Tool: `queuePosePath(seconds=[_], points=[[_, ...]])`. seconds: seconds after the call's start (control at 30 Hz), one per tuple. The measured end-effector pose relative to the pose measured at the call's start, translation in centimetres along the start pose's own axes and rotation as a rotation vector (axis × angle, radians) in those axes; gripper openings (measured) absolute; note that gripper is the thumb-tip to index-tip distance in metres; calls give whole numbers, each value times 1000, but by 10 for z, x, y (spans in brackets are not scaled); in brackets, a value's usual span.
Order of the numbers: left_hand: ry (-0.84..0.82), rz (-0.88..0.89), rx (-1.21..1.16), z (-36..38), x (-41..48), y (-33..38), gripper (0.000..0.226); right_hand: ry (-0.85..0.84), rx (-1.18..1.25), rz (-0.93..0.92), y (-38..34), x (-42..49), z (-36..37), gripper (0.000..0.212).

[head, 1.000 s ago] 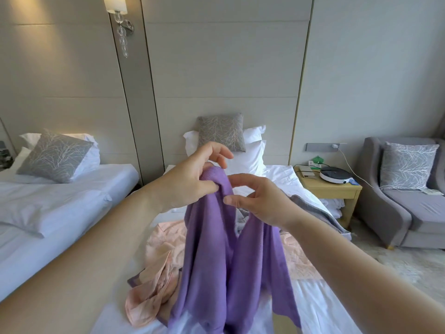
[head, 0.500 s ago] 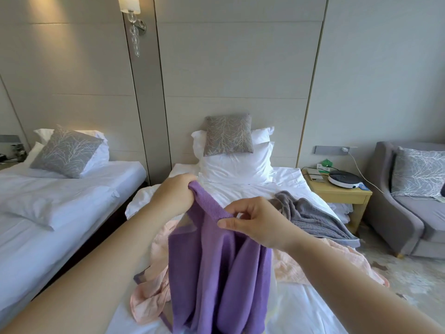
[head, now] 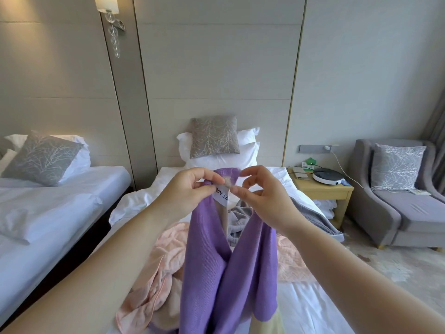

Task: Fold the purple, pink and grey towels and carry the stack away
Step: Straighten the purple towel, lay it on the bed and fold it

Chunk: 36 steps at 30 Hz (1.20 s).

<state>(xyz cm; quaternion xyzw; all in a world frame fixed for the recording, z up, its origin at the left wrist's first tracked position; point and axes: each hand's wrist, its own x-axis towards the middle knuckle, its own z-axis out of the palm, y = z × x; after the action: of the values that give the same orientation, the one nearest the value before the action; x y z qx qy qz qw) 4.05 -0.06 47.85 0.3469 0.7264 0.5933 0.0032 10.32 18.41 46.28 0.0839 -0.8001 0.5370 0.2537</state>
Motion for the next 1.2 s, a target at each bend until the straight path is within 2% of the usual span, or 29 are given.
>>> queuePosePath(seconds=[0.07, 0.17, 0.2, 0.3, 0.43, 0.6, 0.63, 0.7, 0.77, 0.83, 0.87, 0.97, 1.07, 1.1, 1.2], points=[[-40, -40, 46, 2, 1, -3, 18, 46, 23, -51, -4, 4, -1, 15], [-188, -75, 87, 19, -5, -12, 34, 89, 81, -35, -12, 9, 1, 23], [-204, -69, 128, 29, -8, -17, 32, 92, 80, -29, -15, 10, 2, 24], [-81, -26, 201, 50, -8, -23, 9, 63, 71, -46, -16, 11, 1, 26], [107, -1, 35, 44, 1, -17, 16, -121, 4, 60, 1, 3, -15, 44], [211, 6, -149, 20, 8, 6, 1, -289, -415, 55, 44, -11, -28, 15], [239, 5, -191, 12, 10, 10, 2, -320, -430, 88, 50, -14, -32, 17], [284, 2, -258, -5, 10, 17, 1, -305, -402, 160, 58, -18, -39, 34], [300, -13, -247, -19, 10, 15, 10, -159, -334, 182, 59, -16, -43, 36], [278, -76, -138, -25, 8, 8, 13, -43, -226, 140, 46, -11, -44, 28], [246, -121, -80, -24, 7, 4, 10, -55, -188, 103, 36, -8, -42, 25], [80, -185, -44, -7, 0, -4, 16, -267, -145, 16, 4, -1, -29, 22], [-108, -158, 64, 27, -12, -11, 48, -381, -175, -19, -15, 8, -18, 12], [-118, -161, 117, 36, -16, -12, 49, -397, -191, -27, -18, 10, -16, 11], [2, -82, 121, 44, -12, -15, 12, -386, -195, -16, -14, 11, -17, 12]])
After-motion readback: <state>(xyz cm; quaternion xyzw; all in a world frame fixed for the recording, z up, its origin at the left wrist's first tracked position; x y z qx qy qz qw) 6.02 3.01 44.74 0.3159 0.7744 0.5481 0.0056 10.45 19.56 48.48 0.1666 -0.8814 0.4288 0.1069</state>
